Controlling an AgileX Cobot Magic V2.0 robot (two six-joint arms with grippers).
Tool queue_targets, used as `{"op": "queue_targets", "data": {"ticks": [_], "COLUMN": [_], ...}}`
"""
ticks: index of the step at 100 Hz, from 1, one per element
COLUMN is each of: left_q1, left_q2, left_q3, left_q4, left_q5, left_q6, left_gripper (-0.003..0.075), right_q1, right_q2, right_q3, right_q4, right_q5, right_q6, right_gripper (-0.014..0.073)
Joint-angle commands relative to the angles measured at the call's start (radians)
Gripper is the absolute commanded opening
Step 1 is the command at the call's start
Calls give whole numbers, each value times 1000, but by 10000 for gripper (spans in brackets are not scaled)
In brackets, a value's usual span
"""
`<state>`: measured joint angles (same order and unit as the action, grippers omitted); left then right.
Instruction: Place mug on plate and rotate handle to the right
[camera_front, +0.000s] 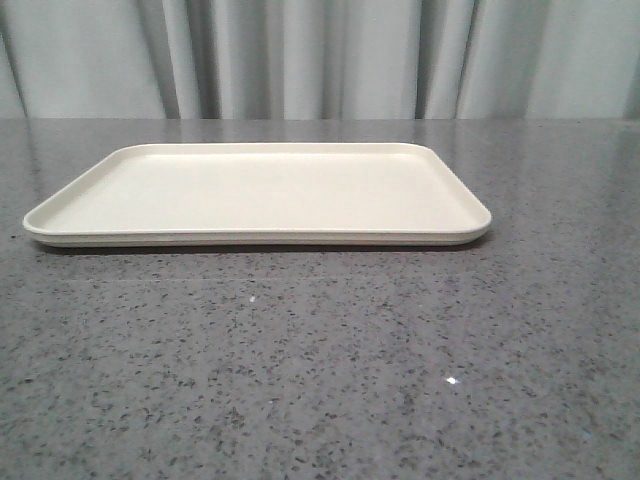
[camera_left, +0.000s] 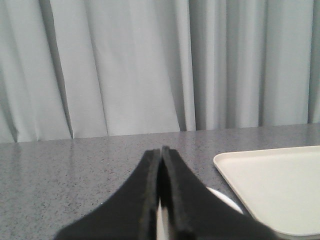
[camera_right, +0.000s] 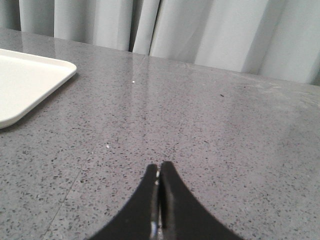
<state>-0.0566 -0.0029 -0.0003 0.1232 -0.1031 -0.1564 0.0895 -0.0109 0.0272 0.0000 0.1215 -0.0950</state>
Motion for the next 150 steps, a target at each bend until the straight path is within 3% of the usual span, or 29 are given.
{"op": "queue_targets", "data": {"ticks": [1,69,91,120,139,150], "left_q1": [7,7,7,7,7,7], "left_q2": [-30,-30,-30,-30,-30,-30], "left_q3": [11,11,11,7,-10,-61], "left_q4": [-4,-4,-12,-15,-15,-15], "left_q5": [-118,-341,-306,-208,-204,-121], "left_q6": [1,1,-13,-211,-257,-264], "left_gripper": [-20,-20,-20,-20,-20,-20], "right_q1": [-6,-6,-6,-6,-6,-5], "right_q2": [-2,-2,-2,-2,-2,0], "right_q3": [0,0,0,-6,-82,-143], "right_q4": [-5,-5,-5,66,131,131], "right_q5": [-88,-87,-87,-166,-210,-186], "right_q6": [-2,-2,-2,-2,-2,-2], "right_gripper": [-111,-111,-111,-111,-111,-111]}}
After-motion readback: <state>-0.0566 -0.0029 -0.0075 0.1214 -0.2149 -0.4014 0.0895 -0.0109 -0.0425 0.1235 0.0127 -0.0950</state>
